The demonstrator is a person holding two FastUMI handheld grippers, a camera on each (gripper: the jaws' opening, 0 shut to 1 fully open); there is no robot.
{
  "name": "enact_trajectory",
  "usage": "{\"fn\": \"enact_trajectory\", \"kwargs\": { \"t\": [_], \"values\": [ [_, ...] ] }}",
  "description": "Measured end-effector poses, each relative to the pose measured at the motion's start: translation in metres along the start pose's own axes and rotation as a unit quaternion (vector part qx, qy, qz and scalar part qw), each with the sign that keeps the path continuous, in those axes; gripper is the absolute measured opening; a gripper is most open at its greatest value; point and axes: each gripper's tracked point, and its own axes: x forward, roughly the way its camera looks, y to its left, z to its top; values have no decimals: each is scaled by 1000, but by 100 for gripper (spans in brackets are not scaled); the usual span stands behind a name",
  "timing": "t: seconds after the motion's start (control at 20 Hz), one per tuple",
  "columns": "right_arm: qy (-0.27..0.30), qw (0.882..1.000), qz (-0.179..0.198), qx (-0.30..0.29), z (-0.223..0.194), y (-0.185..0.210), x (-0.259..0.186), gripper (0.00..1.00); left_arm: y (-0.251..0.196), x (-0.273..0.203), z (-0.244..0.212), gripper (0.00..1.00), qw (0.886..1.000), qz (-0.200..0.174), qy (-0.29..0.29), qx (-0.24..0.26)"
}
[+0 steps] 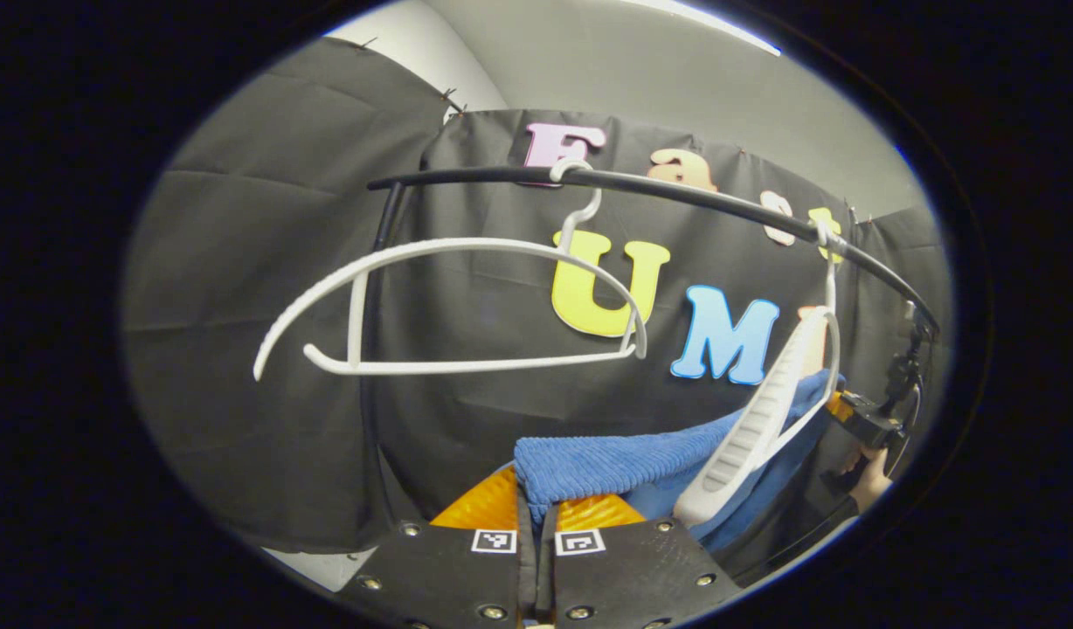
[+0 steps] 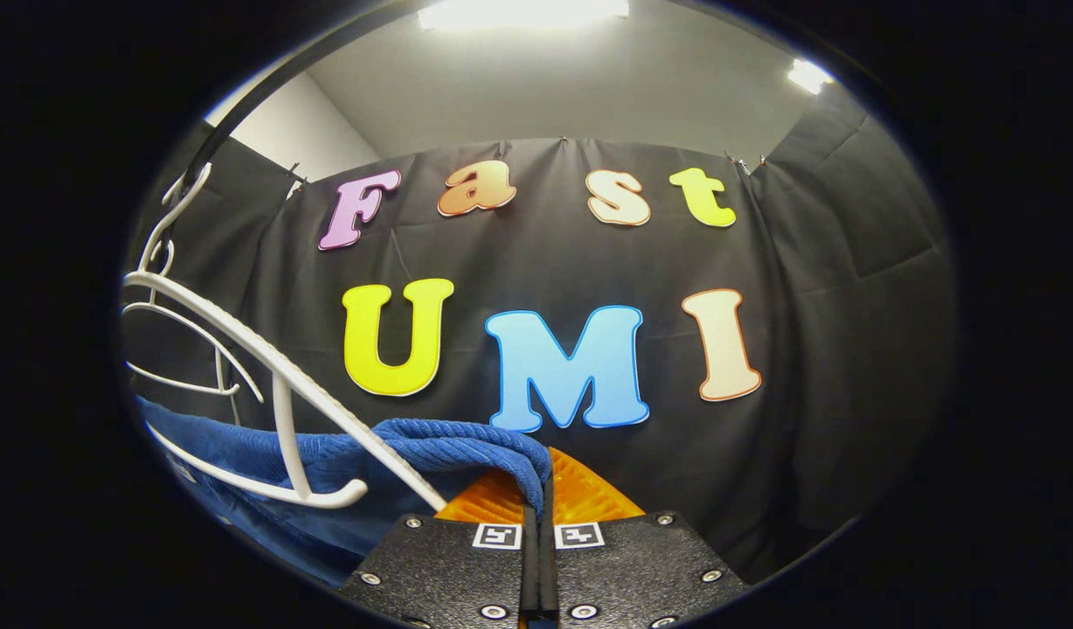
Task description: Grasp the clothes on the hanger with both hands and then place them into the laundry hamper below.
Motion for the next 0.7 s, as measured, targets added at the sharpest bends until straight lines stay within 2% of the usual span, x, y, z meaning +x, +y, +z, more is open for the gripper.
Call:
{"fn": "enact_trajectory", "kwargs": {
  "t": [0.7],
  "values": [
    [16,1000,4,3,-14,-7,-75,0,-1,-49,-60,0,999,12,38,-6]
  ]
}}
